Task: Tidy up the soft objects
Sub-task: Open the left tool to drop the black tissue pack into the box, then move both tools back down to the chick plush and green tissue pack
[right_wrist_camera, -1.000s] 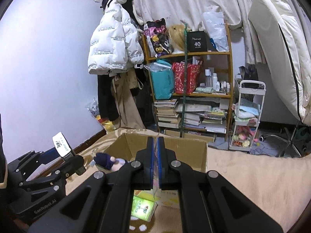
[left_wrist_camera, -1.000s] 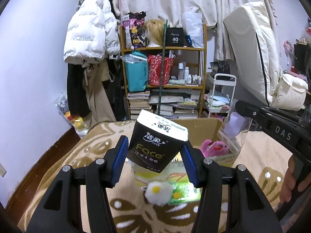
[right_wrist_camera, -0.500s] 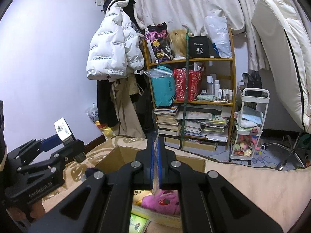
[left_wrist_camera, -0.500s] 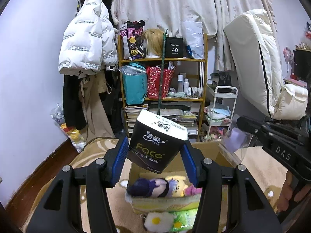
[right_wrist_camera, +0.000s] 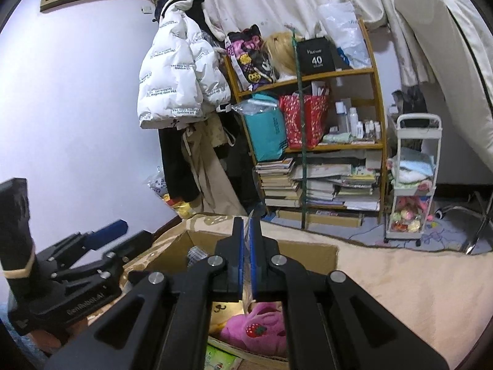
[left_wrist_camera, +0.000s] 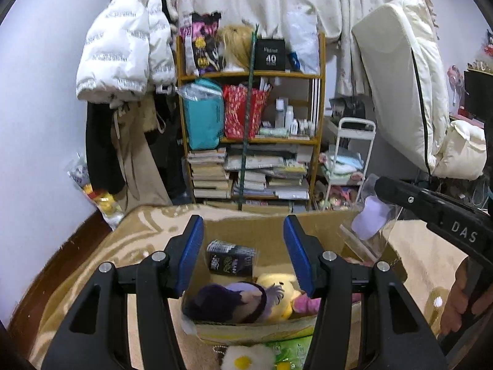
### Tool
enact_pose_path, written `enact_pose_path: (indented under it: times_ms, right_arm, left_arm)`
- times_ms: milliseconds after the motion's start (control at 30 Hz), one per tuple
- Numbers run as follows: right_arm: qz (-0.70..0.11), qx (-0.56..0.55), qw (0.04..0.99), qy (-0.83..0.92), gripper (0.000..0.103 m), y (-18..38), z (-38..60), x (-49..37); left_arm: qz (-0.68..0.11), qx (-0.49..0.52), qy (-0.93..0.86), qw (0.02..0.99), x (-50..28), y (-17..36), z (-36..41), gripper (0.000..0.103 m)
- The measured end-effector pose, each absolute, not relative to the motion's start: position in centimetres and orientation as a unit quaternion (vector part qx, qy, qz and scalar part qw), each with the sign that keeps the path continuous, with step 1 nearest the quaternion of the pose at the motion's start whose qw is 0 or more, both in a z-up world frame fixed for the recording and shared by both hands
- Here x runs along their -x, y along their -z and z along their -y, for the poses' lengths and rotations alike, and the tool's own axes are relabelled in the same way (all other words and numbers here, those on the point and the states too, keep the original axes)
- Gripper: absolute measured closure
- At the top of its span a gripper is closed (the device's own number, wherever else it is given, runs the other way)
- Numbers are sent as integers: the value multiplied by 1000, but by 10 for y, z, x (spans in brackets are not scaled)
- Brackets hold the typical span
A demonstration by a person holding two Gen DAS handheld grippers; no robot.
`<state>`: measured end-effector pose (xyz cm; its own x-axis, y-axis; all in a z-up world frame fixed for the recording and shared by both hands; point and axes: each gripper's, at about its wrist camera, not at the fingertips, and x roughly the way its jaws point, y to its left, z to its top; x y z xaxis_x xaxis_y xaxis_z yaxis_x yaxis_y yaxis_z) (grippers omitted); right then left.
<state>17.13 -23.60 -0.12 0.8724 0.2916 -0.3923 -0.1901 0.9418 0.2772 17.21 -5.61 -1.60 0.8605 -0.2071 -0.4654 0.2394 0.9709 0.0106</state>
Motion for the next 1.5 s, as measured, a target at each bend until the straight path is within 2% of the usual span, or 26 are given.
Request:
enact_pose_path:
  times_ms: [333,467,600,667,733,867,933,1033,1100,1200,1267,1333,1433,1500]
  right_arm:
    - [-255,-131,947,-143,93,24,233,-180]
    - [-261,-139,945,-140,92,26,236,-180]
    - [-261,-139,946,-134,89,22,238,-177]
    - [-260,-138,947,-129,79,21,239,-174]
    - [-255,-139,949,-124,69,18,240,-170]
    - [-246,-141,952,-114,65,11,242,-165]
    - [-245,-141,953,-111,62,8,243,-163]
    - [-247,-143,953,-105,48,7,243,-157]
    - [-248,-144,953,-102,45,7,243,-153]
    - [-254,-139,952,-96,30,6,241,-146]
    - [-256,-130,953,-94,16,5,238,-142]
    - [-253,-120,956,-87,9,3,234,-135]
    - [-254,-117,956,-87,2,1,231,-129]
    - [-255,-113,956,-86,1,0,229,-124]
  left_arm:
    - [-278,-49,85,955,-179,33,50,47]
    - [-296,-49,77,951,-177,37,44,39]
    - [-296,-51,70,951,-171,33,39,36]
    - [-294,-50,68,952,-168,31,36,25]
    - [-293,-48,67,953,-164,30,33,23]
    - [-300,-51,60,951,-158,30,29,12]
    - [-302,-49,55,950,-155,30,27,11]
    - [-312,-39,53,948,-152,29,22,8]
    - [-316,-32,52,947,-149,28,18,8]
    - [-323,-23,50,945,-146,26,12,8]
    - [-325,-19,47,944,-142,25,9,7]
    - [-326,-16,45,944,-137,23,5,7]
    - [-332,-14,46,942,-132,20,3,7]
    - [-338,-11,48,940,-128,20,1,7]
